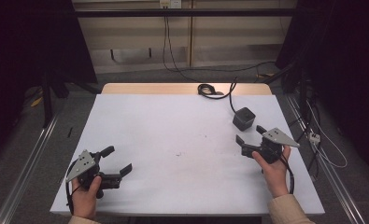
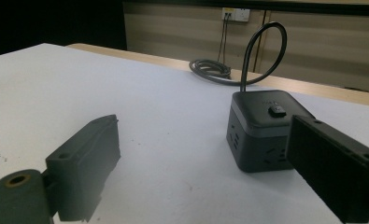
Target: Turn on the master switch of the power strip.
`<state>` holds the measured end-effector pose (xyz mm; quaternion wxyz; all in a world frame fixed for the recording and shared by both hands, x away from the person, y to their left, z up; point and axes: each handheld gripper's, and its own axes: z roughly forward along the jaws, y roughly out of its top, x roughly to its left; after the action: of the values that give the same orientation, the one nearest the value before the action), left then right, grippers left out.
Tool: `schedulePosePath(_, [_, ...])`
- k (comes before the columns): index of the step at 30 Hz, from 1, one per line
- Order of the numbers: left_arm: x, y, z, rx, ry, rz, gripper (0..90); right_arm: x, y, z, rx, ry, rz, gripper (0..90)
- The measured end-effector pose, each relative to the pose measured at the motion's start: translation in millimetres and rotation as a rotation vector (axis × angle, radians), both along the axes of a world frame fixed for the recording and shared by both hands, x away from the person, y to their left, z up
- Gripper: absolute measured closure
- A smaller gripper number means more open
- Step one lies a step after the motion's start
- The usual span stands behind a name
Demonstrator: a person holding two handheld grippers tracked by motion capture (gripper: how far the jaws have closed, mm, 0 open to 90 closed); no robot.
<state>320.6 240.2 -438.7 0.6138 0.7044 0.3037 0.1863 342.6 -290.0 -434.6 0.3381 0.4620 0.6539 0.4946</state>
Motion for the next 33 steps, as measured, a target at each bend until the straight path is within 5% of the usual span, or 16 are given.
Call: schedulePosePath(33, [0.4,-2.8,0.1,-0.008,0.001,-0.006,2.5,19.8,-5.7,2.2,0.015,0.009,-0.016,14.1])
